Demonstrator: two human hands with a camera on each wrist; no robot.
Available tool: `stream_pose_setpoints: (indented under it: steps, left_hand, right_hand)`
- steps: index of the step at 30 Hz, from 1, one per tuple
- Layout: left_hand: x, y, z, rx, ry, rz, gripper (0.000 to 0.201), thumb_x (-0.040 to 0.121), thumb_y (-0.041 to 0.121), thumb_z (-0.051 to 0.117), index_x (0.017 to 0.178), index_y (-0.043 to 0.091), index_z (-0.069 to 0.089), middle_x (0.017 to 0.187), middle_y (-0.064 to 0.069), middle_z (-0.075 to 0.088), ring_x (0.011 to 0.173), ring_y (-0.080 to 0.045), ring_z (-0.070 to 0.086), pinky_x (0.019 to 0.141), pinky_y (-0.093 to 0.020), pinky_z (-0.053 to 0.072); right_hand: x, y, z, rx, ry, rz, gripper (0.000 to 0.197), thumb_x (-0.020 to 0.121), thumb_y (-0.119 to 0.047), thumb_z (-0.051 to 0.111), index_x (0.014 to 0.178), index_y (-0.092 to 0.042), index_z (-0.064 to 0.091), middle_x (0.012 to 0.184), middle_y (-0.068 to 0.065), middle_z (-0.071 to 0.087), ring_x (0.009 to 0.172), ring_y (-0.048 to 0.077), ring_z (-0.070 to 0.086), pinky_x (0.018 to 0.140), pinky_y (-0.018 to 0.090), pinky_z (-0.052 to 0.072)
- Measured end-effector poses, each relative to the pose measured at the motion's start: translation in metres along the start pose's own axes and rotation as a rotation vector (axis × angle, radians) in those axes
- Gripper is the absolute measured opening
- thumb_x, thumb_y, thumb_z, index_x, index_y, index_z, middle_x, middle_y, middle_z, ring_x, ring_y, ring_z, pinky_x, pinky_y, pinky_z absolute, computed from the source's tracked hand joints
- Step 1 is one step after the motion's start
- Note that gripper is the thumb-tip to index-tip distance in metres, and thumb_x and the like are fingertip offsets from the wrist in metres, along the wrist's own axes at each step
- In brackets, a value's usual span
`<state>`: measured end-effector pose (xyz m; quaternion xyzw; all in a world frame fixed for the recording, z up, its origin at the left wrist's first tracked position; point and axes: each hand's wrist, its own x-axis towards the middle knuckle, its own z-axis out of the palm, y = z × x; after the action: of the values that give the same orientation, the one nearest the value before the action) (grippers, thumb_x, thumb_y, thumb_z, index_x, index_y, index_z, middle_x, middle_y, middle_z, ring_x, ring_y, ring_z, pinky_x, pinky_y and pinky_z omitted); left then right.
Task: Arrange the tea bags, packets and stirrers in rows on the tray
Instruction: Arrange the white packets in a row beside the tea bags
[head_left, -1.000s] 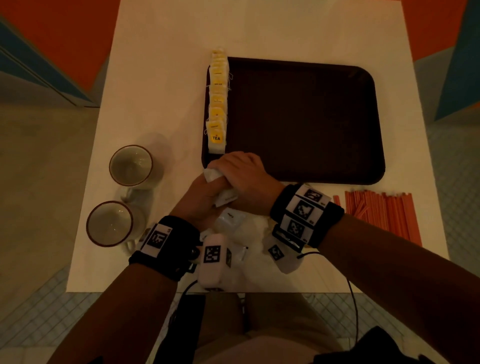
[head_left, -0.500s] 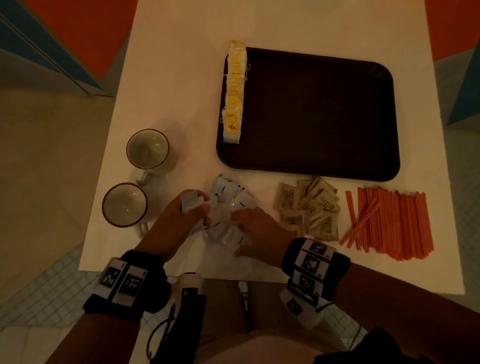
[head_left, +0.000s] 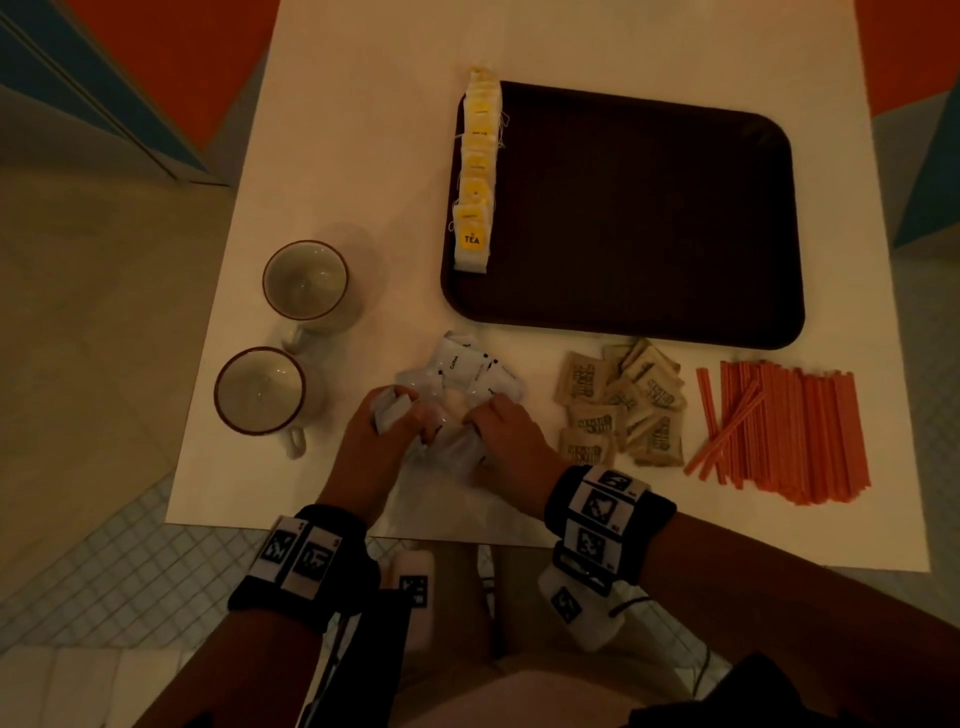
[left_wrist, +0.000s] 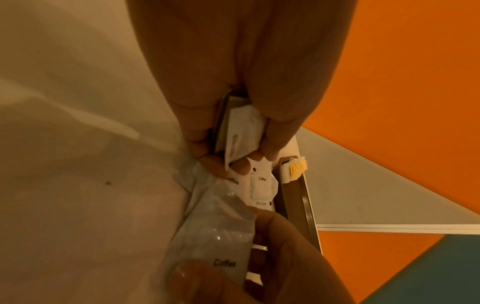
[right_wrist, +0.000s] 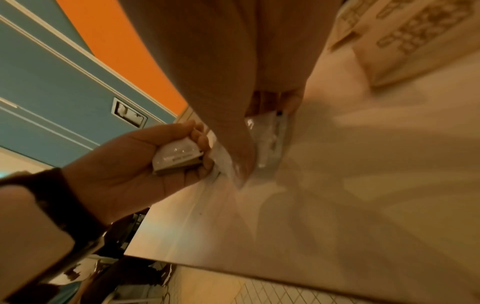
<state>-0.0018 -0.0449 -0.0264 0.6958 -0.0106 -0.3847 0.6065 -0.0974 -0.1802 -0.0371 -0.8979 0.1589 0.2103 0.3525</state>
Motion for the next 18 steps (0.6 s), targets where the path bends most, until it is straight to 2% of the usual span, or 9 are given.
stream_pose_setpoints:
  steps: [3, 7, 9, 11, 13, 14, 16, 17, 18]
  left_hand:
    - [-0.004, 0.001, -0.005, -0.022, 0.012, 0.015, 0.027, 0.085, 0.014, 0.062, 0.095, -0.009, 0.051, 0.086, -0.018, 0.055, 0.079, -0.023, 0.057, 0.071, -0.034, 0.048]
    - [-0.014, 0.004, -0.015, 0.031, 0.06, 0.064, 0.036, 0.079, 0.023, 0.063, 0.094, -0.008, 0.053, 0.088, -0.008, 0.056, 0.082, -0.015, 0.057, 0.072, -0.028, 0.05]
    - [-0.02, 0.0, -0.017, 0.056, 0.09, 0.042, 0.02, 0.083, 0.014, 0.064, 0.095, 0.0, 0.056, 0.089, 0.0, 0.059, 0.085, -0.011, 0.058, 0.075, -0.028, 0.05]
    - [-0.026, -0.003, -0.016, 0.052, 0.118, 0.019, 0.01, 0.085, 0.01, 0.063, 0.092, 0.006, 0.057, 0.089, -0.003, 0.061, 0.086, -0.012, 0.06, 0.074, -0.028, 0.05]
    - [-0.029, -0.005, -0.016, 0.066, 0.167, 0.013, 0.011, 0.084, 0.01, 0.064, 0.091, 0.006, 0.057, 0.09, -0.007, 0.061, 0.085, -0.013, 0.06, 0.072, -0.025, 0.05]
    - [-0.028, -0.007, -0.019, 0.067, 0.19, 0.002, 0.012, 0.083, 0.009, 0.064, 0.091, 0.004, 0.056, 0.089, -0.006, 0.061, 0.084, -0.013, 0.059, 0.07, -0.023, 0.05]
    - [-0.025, -0.011, -0.023, 0.033, 0.21, -0.044, 0.015, 0.08, 0.007, 0.065, 0.091, 0.002, 0.056, 0.085, -0.005, 0.059, 0.081, -0.017, 0.059, 0.069, -0.026, 0.051]
    - [-0.024, -0.014, -0.025, 0.013, 0.204, -0.072, 0.016, 0.078, 0.005, 0.065, 0.09, 0.001, 0.055, 0.084, -0.007, 0.059, 0.08, -0.02, 0.059, 0.069, -0.029, 0.051]
    - [-0.024, -0.015, -0.026, -0.007, 0.196, -0.098, 0.016, 0.077, 0.004, 0.065, 0.09, 0.002, 0.055, 0.084, -0.008, 0.058, 0.08, -0.022, 0.059, 0.07, -0.032, 0.051]
  right_hand:
    - [-0.002, 0.001, 0.003, 0.079, 0.063, -0.001, 0.036, 0.08, -0.019, 0.066, 0.111, -0.01, 0.051, 0.117, 0.012, 0.048, 0.105, 0.03, 0.046, 0.083, 0.038, 0.04]
    - [-0.007, -0.002, -0.011, 0.309, 0.082, -0.02, 0.026, 0.087, -0.015, 0.059, 0.11, -0.008, 0.049, 0.106, 0.004, 0.056, 0.095, 0.015, 0.051, 0.072, 0.018, 0.037]
    - [-0.006, -0.004, -0.017, 0.373, 0.076, -0.034, 0.021, 0.092, -0.013, 0.052, 0.11, -0.005, 0.047, 0.106, 0.007, 0.055, 0.095, 0.017, 0.052, 0.076, 0.021, 0.038]
    - [-0.003, -0.006, -0.02, 0.411, 0.06, -0.001, 0.021, 0.094, -0.015, 0.049, 0.112, -0.005, 0.046, 0.107, 0.009, 0.055, 0.096, 0.019, 0.053, 0.078, 0.027, 0.041]
    - [0.003, -0.009, -0.019, 0.467, 0.052, 0.05, 0.024, 0.094, -0.02, 0.049, 0.114, -0.008, 0.045, 0.114, 0.008, 0.054, 0.102, 0.02, 0.053, 0.084, 0.031, 0.044]
    - [0.005, -0.01, -0.018, 0.482, 0.037, 0.078, 0.025, 0.094, -0.023, 0.049, 0.115, -0.011, 0.045, 0.117, 0.007, 0.052, 0.104, 0.019, 0.051, 0.085, 0.028, 0.044]
    - [0.006, -0.015, -0.016, 0.424, -0.019, 0.115, 0.035, 0.094, -0.026, 0.05, 0.124, -0.01, 0.043, 0.122, 0.007, 0.046, 0.102, 0.015, 0.044, 0.075, 0.016, 0.038]
    - [0.006, -0.016, -0.014, 0.366, -0.032, 0.103, 0.035, 0.093, -0.025, 0.052, 0.123, -0.008, 0.044, 0.122, 0.009, 0.043, 0.099, 0.013, 0.04, 0.071, 0.014, 0.034]
    - [0.005, -0.017, -0.012, 0.321, -0.025, 0.071, 0.033, 0.091, -0.023, 0.056, 0.119, -0.006, 0.048, 0.121, 0.01, 0.04, 0.098, 0.012, 0.037, 0.073, 0.013, 0.031]
